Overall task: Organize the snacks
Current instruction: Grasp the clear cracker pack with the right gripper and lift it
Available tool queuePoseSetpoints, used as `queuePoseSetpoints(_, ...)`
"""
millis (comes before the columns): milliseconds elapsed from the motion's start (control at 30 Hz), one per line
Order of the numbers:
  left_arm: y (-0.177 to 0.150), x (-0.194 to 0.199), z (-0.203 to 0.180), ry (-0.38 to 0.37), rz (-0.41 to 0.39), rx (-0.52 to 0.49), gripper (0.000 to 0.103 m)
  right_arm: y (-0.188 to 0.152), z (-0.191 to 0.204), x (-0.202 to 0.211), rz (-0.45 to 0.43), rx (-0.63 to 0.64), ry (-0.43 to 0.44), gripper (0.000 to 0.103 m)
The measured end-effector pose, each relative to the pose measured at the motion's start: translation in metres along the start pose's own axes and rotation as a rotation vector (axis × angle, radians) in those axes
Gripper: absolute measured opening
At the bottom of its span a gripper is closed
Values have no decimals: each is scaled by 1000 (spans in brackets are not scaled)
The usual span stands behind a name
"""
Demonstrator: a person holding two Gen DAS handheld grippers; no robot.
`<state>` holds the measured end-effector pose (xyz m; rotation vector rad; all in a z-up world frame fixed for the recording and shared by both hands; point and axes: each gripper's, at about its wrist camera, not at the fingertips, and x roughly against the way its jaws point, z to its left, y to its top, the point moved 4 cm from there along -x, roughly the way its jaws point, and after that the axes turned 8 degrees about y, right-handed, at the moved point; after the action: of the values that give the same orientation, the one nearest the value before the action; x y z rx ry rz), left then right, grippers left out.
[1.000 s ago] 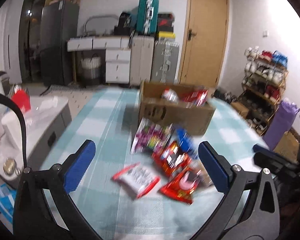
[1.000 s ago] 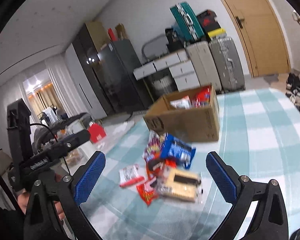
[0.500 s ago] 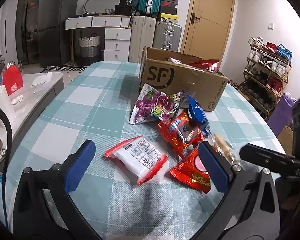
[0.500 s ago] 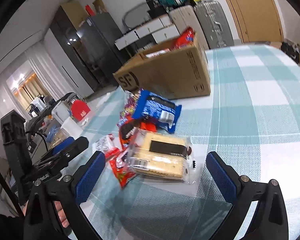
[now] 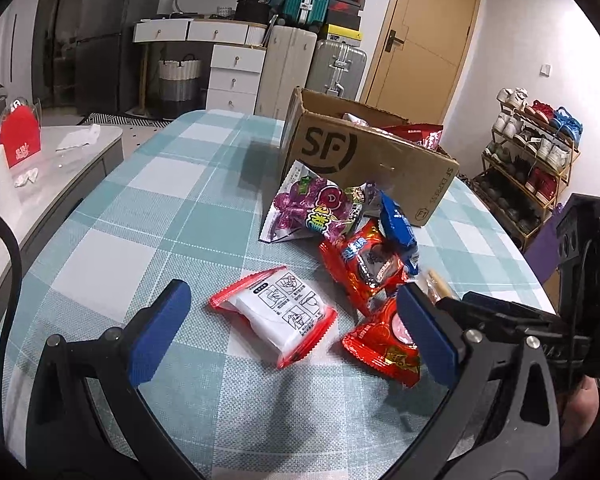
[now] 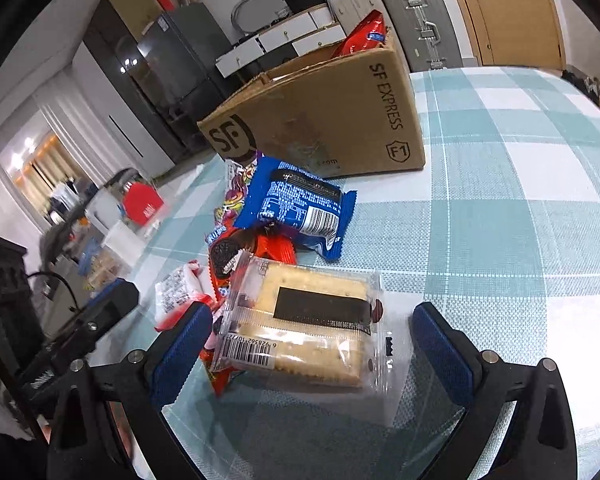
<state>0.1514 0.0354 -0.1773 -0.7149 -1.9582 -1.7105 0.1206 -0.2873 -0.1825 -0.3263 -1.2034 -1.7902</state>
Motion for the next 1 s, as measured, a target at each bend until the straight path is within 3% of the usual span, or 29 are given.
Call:
queuePoseSetpoints(133,-1,-2,-1,1,11,3,103,-1,8,-5,24,38,-32,101)
queuePoseSetpoints(300,-1,-4,0,0,15,4,103,-2,15,-10,39,76,-62,86)
queuePoseSetpoints(467,-1,-6,1,3,19,16,103,-3,13,-6,27,49,-10,72)
queuePoseSetpoints(1000,-2,-4,6,18,8,28,103,-1,-9,25,-106,-70,165,50)
